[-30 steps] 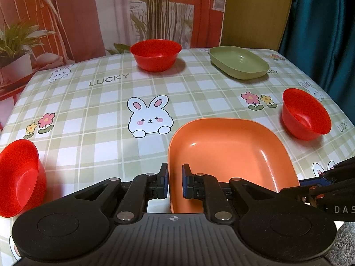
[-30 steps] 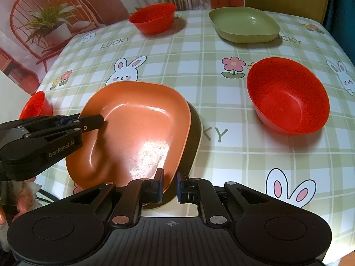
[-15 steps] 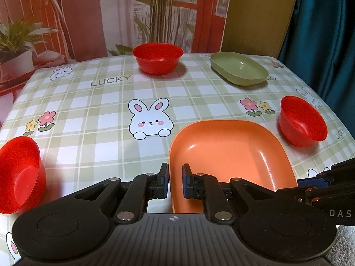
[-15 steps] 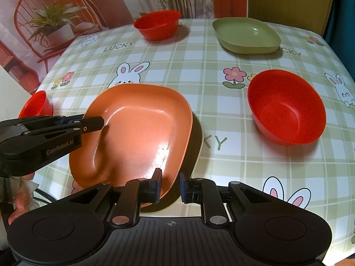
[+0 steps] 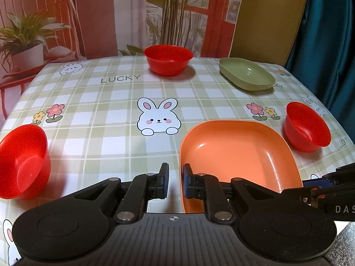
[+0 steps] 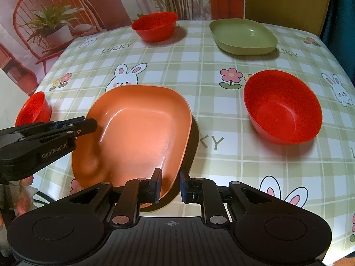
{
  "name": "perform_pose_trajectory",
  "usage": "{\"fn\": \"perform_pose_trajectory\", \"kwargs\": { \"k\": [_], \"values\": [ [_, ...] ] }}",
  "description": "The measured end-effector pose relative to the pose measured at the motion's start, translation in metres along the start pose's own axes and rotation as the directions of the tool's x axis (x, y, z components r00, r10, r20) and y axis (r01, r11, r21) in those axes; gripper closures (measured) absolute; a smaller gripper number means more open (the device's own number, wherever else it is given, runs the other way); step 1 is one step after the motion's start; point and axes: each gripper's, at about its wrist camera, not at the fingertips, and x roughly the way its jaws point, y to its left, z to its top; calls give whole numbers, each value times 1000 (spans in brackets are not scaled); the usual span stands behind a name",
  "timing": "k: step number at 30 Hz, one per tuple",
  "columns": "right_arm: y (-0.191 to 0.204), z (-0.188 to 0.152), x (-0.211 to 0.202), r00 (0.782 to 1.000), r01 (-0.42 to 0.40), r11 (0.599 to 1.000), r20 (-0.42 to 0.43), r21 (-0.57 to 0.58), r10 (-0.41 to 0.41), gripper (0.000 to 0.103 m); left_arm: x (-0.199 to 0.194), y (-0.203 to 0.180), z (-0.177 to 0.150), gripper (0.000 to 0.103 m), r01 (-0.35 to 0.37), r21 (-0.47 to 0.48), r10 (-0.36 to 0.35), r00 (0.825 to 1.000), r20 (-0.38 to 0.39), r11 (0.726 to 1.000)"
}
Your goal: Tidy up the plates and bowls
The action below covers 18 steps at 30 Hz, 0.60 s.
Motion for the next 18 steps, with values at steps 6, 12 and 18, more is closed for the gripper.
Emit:
{"fn": "perform_pose_trajectory", "kwargs": {
  "k": [6, 12, 18],
  "values": [
    [-1, -1, -2, 1000, 6, 1000, 3, 8, -6, 84, 0, -2, -1, 86, -6, 15, 6, 1000, 3, 1000],
    [-4, -1, -4, 1000, 22, 1000, 16, 12, -23, 84, 2, -4, -1, 86, -9, 25, 9, 1000, -4, 1000],
    [-7, 1, -1, 999, 42, 999, 28, 22, -43, 84, 8, -1, -3, 86, -5, 10, 6, 1000, -21, 1000]
  ]
}}
